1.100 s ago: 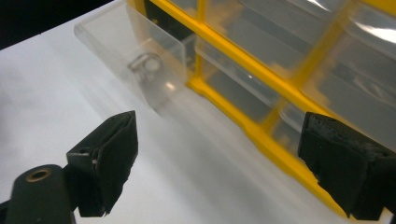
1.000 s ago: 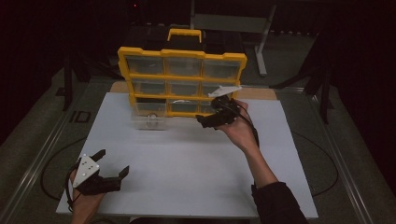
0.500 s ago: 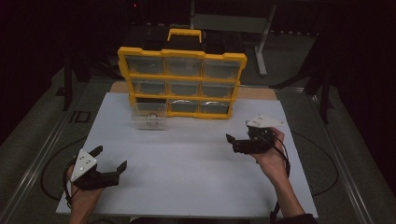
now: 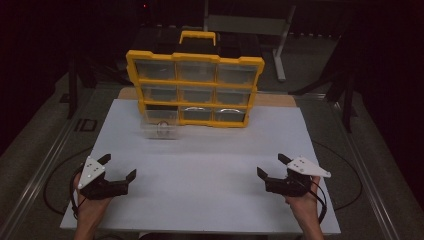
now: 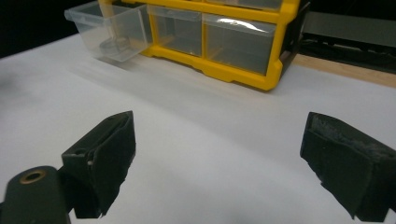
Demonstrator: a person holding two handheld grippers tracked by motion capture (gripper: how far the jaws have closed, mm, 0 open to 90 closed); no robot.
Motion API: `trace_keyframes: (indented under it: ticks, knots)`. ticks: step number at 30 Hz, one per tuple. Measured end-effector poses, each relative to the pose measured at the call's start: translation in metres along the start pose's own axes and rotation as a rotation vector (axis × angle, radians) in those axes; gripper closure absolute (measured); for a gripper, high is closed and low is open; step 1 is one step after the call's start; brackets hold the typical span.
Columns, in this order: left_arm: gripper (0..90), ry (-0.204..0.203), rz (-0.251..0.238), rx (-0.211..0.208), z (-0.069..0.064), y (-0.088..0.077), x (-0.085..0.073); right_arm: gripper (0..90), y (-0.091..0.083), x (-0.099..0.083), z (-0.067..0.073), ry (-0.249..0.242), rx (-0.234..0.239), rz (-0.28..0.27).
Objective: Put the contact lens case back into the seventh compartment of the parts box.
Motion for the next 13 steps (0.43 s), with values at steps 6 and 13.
trace_keyframes:
  ticks: [6, 13]
  knots:
    - [0.1, -0.010, -0.008, -0.009, -0.001, 0.001, -0.002, 10.3, -0.016, -0.018, -0.006, 0.032, -0.043, -0.039]
    - [0.1, -0.014, -0.009, -0.009, -0.001, 0.000, -0.005, 10.3, -0.033, -0.026, -0.007, 0.056, -0.043, -0.089]
Point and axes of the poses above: each handheld gripper's, and its own axes: y roughly forward along the jaws, x roughly out of its top, z roughly to its left, the point moved 9 cm from there along y, roughly forward along the jaws, and after that the axes turned 8 degrees about -z, right-handed, at the moved point
